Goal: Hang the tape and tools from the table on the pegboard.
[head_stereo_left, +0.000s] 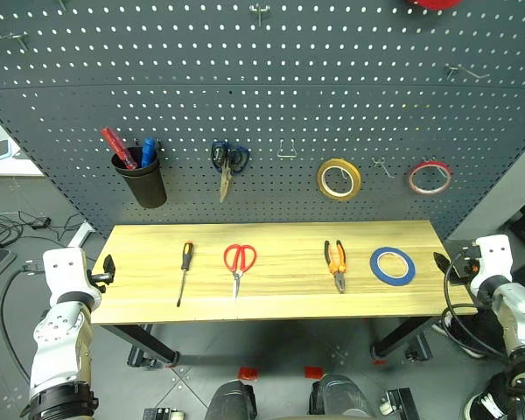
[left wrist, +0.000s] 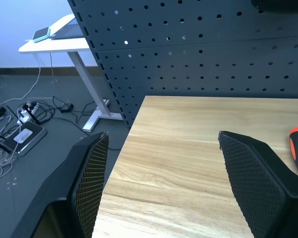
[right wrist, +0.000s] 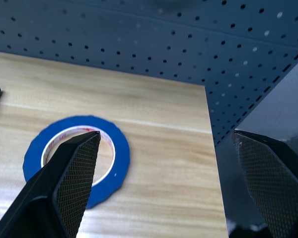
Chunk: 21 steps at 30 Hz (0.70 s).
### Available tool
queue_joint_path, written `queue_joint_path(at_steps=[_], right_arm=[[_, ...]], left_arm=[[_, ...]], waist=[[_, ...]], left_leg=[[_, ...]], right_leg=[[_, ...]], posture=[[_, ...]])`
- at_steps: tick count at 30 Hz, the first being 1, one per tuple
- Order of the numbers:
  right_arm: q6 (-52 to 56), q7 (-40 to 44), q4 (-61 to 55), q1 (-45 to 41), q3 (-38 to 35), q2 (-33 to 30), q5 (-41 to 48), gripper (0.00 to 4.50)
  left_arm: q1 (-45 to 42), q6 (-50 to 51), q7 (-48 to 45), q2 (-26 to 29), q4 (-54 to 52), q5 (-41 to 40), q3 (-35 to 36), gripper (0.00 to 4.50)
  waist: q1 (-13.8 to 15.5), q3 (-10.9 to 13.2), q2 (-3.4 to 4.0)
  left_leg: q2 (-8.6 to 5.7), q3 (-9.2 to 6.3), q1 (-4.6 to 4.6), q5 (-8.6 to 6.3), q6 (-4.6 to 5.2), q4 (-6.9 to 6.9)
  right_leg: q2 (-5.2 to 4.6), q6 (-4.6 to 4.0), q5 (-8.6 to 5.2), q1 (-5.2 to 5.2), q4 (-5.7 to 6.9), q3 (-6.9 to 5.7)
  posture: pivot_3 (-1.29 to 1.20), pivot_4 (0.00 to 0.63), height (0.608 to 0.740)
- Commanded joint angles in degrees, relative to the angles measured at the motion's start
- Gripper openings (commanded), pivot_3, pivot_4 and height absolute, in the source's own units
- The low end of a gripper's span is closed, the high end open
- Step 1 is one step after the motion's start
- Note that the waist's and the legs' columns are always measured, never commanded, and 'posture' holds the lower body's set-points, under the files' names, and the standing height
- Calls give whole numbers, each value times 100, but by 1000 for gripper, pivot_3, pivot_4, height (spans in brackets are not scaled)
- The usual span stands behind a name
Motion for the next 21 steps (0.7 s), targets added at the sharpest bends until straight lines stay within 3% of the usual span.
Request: queue_joint_path(at_steps=[1,8,14,20,21], right_arm=[[-159,-53,-48,-148,-114,-130,25,4500],[-27,33,-512,-32,89,13,-28,4500],[567,437,-2007,611,551,189,59,4500],[1356,220,-3650,1210,870,342,-36,4500],[1525,197,-3916,1295,885,354,-9,4500]], left_arm=[[21,-169,23,84,-48,53,89,3712],[143,-5,72,92,-149,198,-2,3712],[299,16,-481,44,-1241,163,-505,3712],[418,155,-1285,167,-2065,178,-1251,3712],[481,188,-1435,230,-2205,161,-1314,3712]], waist=[[3,2,0],[6,17,2],[88,155,-7],[144,371,22],[147,418,15]], left_leg=[[0,0,0,0,0,0],[1,3,0,-1,0,-1],[12,7,-2,-2,-1,-3],[23,40,-13,-3,3,-5],[24,45,-18,-4,3,-6]], right_leg=[[0,0,0,0,0,-1],[0,-1,1,-1,-2,1],[1,-3,2,-4,-3,2],[2,-6,3,-30,-6,28],[3,-6,3,-36,-7,31]], posture=[[-120,66,740],[-116,81,740],[-133,131,740],[-157,192,740],[-171,226,740]])
